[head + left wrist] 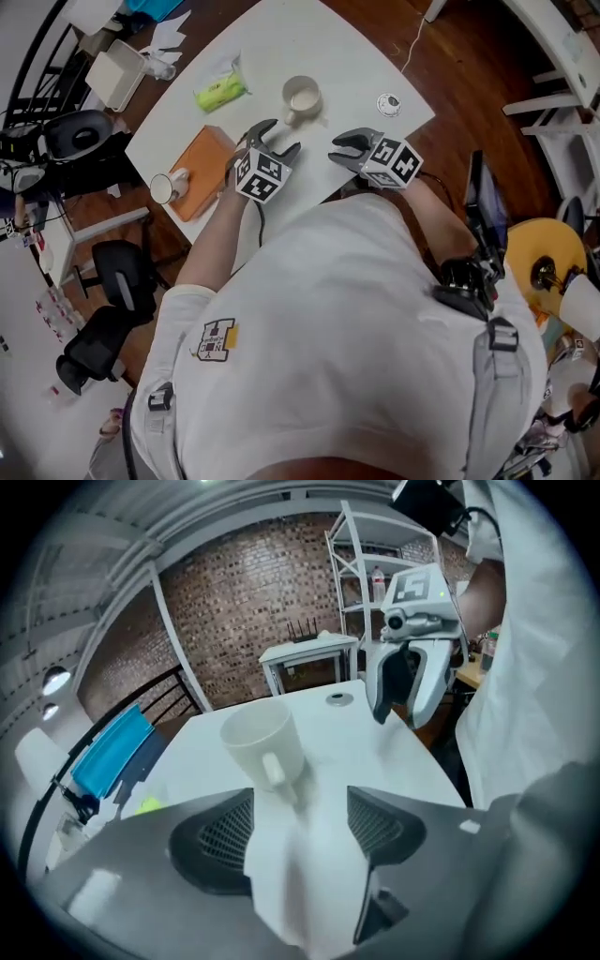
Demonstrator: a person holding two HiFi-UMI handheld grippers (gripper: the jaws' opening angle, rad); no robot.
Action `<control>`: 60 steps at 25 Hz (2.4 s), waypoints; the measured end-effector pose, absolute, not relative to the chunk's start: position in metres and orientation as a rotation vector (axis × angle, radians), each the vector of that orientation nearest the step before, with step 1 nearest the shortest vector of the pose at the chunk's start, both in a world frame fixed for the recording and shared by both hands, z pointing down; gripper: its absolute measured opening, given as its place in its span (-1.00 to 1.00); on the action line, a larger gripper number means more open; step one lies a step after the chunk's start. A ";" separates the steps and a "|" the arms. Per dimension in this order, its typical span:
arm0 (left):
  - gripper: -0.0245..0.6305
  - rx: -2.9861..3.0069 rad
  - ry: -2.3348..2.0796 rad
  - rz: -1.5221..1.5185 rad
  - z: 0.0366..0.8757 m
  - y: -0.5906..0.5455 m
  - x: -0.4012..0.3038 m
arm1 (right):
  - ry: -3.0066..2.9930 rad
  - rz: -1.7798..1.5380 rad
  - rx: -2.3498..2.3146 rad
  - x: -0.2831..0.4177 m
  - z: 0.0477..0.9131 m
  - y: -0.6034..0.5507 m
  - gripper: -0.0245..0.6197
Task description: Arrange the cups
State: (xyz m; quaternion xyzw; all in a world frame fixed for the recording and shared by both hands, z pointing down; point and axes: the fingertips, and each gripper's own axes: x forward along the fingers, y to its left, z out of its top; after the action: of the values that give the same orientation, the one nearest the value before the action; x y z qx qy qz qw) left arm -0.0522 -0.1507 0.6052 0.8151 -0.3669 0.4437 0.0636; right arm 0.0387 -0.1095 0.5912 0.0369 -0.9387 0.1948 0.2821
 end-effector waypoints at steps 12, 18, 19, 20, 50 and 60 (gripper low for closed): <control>0.33 2.565 -0.626 1.916 0.599 -0.242 -0.021 | -2.363 0.221 0.040 0.045 0.603 -0.134 -0.18; 0.56 2.551 -0.511 2.031 0.603 -0.253 -0.018 | -2.412 0.236 0.114 0.038 0.597 -0.165 -0.09; 0.58 2.540 -0.501 2.037 0.605 -0.254 -0.019 | -2.419 0.243 0.122 0.036 0.595 -0.169 -0.09; 0.59 2.521 -0.483 2.048 0.607 -0.255 -0.020 | -2.424 0.246 0.126 0.034 0.594 -0.172 -0.09; 0.60 2.294 -0.357 2.047 0.613 -0.240 -0.057 | -2.410 0.275 0.119 0.011 0.596 -0.163 -0.13; 0.60 2.243 -0.540 2.053 0.544 -0.222 -0.105 | -2.469 0.158 0.015 -0.018 0.571 -0.163 -0.14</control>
State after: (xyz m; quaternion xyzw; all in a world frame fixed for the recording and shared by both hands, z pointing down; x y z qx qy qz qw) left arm -0.1052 -0.2223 0.5436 0.7261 -0.1748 0.6644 0.0267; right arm -0.0177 -0.1626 0.5705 0.0057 -0.9429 0.0605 0.3274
